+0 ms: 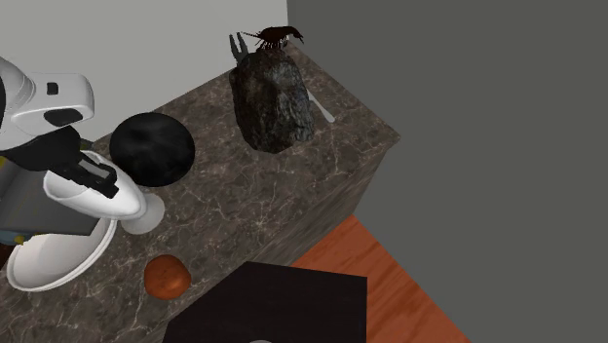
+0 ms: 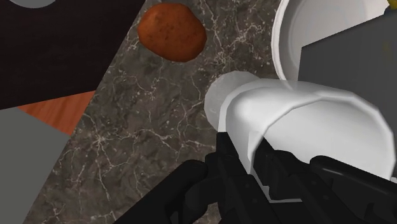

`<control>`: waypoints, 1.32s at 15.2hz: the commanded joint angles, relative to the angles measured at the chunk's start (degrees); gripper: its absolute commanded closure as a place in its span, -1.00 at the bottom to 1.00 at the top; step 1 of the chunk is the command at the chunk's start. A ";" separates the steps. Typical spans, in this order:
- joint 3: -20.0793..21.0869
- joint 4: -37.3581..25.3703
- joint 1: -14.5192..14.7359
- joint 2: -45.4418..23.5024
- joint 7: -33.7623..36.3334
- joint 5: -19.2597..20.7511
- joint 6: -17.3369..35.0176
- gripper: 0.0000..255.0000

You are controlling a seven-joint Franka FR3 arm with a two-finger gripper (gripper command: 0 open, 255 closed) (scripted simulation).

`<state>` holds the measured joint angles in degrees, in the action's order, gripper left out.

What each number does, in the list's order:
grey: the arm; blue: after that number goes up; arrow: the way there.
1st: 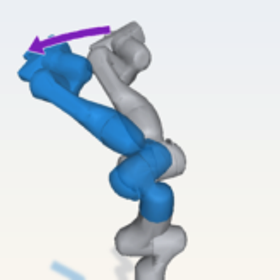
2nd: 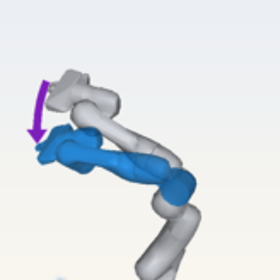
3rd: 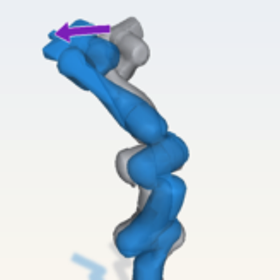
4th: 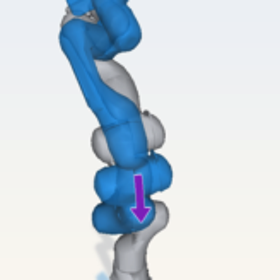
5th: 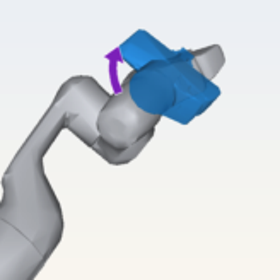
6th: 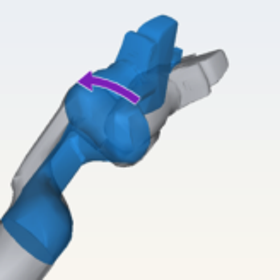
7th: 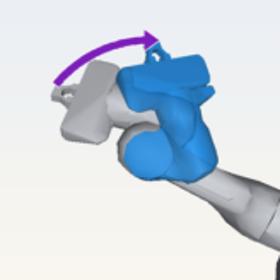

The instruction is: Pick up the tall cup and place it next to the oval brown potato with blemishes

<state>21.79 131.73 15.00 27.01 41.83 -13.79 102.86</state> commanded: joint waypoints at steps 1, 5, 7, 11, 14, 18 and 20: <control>0.22 1.52 0.10 -0.01 -0.12 -0.20 1.62 1.00; 0.73 4.15 0.20 -0.57 -0.30 -0.49 4.80 1.00; 1.00 5.40 0.25 -0.95 -0.38 -0.63 6.42 1.00; 1.56 7.77 0.31 -1.88 -0.51 -0.89 9.71 1.00; 2.01 9.43 0.34 -2.75 -0.59 -1.05 12.23 1.00; 2.34 10.58 0.35 -3.47 -0.63 -1.15 14.09 1.00; 2.34 10.58 0.35 -3.47 -0.62 -1.15 14.09 1.00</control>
<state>24.12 142.28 15.34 23.53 41.20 -14.93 116.84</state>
